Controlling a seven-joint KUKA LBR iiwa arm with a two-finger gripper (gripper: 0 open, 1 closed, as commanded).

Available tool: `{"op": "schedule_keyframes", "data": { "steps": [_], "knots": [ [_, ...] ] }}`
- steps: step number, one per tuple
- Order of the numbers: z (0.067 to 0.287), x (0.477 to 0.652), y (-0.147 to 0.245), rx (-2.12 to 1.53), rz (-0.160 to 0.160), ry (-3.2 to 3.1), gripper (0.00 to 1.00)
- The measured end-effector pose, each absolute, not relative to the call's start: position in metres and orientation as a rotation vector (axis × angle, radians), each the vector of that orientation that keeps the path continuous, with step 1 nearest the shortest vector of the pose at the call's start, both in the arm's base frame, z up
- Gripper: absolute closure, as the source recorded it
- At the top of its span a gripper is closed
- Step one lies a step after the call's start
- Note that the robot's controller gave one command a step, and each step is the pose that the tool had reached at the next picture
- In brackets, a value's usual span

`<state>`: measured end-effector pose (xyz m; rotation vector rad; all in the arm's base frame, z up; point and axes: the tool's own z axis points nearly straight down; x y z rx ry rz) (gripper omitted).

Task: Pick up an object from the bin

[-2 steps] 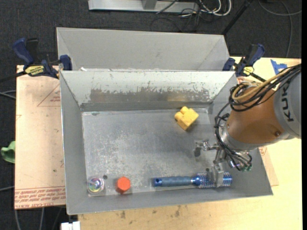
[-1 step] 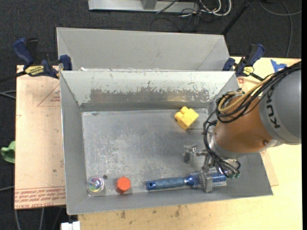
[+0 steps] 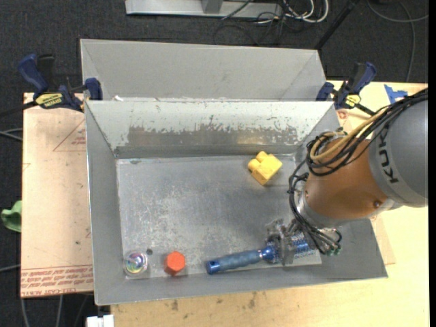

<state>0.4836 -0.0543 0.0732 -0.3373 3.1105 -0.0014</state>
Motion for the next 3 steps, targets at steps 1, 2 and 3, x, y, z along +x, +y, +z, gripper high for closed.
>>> {"op": "schedule_keyframes", "data": {
  "steps": [1, 2, 3],
  "knots": [
    [0.194, 0.523, -0.02, -0.404, 0.0, 3.102, 1.0],
    [0.189, 0.52, -0.021, -0.401, 0.001, 3.113, 0.0],
    [0.075, 0.489, -0.036, -0.355, 0.001, 3.116, 0.0]
  ]
}}
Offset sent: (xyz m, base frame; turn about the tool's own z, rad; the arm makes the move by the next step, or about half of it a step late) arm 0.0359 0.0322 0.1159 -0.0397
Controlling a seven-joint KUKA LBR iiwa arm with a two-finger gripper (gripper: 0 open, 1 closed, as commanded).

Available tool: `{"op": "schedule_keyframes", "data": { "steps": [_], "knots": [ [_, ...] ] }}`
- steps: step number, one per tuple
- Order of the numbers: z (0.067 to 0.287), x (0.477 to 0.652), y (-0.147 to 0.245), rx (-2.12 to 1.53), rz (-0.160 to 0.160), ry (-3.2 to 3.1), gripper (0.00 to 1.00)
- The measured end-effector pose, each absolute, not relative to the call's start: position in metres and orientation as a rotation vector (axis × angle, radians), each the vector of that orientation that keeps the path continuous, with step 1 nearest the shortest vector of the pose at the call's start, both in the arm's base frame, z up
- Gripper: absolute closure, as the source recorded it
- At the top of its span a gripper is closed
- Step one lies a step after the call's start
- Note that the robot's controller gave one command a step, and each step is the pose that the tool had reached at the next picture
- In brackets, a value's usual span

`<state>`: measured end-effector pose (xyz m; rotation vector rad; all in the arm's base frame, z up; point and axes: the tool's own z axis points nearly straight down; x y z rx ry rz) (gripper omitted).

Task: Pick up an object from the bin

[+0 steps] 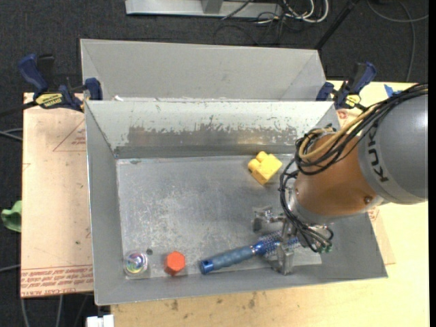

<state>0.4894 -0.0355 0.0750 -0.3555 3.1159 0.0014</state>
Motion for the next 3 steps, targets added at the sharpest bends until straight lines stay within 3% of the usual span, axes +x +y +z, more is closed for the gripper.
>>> {"op": "schedule_keyframes", "data": {
  "steps": [1, 2, 3],
  "knots": [
    [0.076, 0.488, -0.035, -0.358, 0.002, 3.12, 1.0],
    [0.263, 0.521, -0.011, -0.481, -0.002, 3.093, 1.0],
    [0.248, 0.524, -0.015, -0.936, 0.001, 2.999, 1.0]
  ]
}}
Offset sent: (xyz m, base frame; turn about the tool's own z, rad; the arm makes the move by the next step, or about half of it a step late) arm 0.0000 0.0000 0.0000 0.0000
